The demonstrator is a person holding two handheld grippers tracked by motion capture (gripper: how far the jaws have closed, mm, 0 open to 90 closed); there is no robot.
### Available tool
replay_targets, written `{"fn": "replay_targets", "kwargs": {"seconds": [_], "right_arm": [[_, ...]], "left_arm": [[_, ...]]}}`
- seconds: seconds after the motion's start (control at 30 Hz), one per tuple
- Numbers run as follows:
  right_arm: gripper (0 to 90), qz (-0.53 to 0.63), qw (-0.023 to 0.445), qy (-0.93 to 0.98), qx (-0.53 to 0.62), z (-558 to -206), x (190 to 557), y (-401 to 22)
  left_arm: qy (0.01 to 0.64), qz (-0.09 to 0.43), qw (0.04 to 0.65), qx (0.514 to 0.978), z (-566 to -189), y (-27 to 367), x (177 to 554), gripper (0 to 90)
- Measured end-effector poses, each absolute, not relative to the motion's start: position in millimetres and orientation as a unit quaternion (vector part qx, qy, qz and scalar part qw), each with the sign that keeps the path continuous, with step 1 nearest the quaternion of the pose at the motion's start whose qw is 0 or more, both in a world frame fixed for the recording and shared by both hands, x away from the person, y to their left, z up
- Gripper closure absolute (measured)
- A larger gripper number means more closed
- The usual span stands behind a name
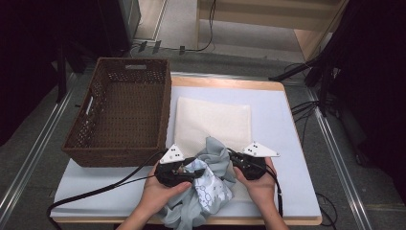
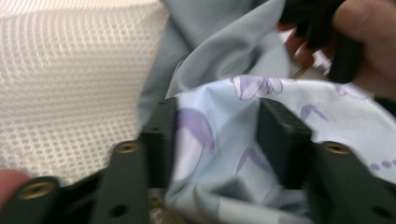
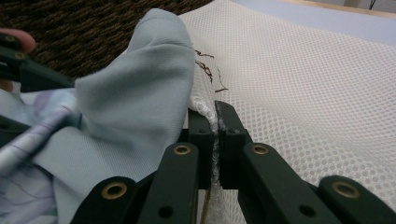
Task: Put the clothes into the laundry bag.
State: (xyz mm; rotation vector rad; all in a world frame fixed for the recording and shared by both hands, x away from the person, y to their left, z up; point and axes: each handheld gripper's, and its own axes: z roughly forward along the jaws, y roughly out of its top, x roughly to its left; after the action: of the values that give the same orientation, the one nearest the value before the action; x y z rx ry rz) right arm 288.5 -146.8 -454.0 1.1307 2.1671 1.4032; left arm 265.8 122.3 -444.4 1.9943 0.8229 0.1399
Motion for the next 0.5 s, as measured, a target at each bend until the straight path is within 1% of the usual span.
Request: {"fn": "replay_targets", "kwargs": {"seconds": [0.03,0.07,0.1,0.13,0.17,0.2,0.23,0.27,0.3,0.33,0.37,0.43,0.5], "right_arm": [[87.6,0.491,0.161,0.759,0.396,-454.0,288.5,-146.8],[87.6,0.49,0.159,0.76,0.396,-454.6,288.3,-146.0],[87.6,0.49,0.159,0.76,0.396,-454.8,288.2,-145.7],[87.6,0.49,0.159,0.76,0.396,-454.8,288.2,-145.7],[87.6,0.49,0.161,0.76,0.395,-455.1,288.5,-145.5],[87.6,0.49,0.16,0.76,0.396,-454.8,288.3,-145.6],[87.6,0.49,0.16,0.76,0.396,-454.8,288.3,-145.6],[87.6,0.49,0.161,0.76,0.395,-454.4,288.6,-146.3],[87.6,0.491,0.161,0.759,0.396,-454.2,288.6,-146.5],[87.6,0.492,0.161,0.759,0.396,-454.0,288.7,-146.6],[87.6,0.492,0.162,0.759,0.395,-453.8,288.8,-146.7],[87.6,0.492,0.163,0.759,0.395,-453.6,288.9,-146.5],[87.6,0.492,0.163,0.758,0.396,-452.8,288.8,-146.0]], "left_arm": [[0.336,0.062,0.464,0.817,-446.9,121.6,265.6,52.8],[0.331,0.072,0.448,0.828,-451.4,120.8,264.7,68.5],[0.327,0.075,0.443,0.831,-452.9,120.5,263.7,74.7],[0.327,0.075,0.443,0.831,-452.9,120.5,263.7,82.8],[0.321,0.075,0.441,0.835,-453.7,120.1,262.5,86.7],[0.301,0.073,0.444,0.841,-453.4,119.3,259.6,87.3],[0.301,0.073,0.444,0.841,-453.4,119.3,259.6,87.6],[0.28,0.055,0.453,0.845,-452.6,119.4,257.9,87.7],[0.28,0.055,0.453,0.845,-452.6,119.4,257.9,87.8],[0.262,0.044,0.455,0.85,-452.9,119.2,256.6,87.8],[0.262,0.044,0.455,0.85,-452.9,119.2,256.6,87.8],[0.249,0.027,0.455,0.854,-454.3,117.8,255.6,87.8],[0.252,0.023,0.449,0.857,-455.5,117.6,256.3,87.7]]}}
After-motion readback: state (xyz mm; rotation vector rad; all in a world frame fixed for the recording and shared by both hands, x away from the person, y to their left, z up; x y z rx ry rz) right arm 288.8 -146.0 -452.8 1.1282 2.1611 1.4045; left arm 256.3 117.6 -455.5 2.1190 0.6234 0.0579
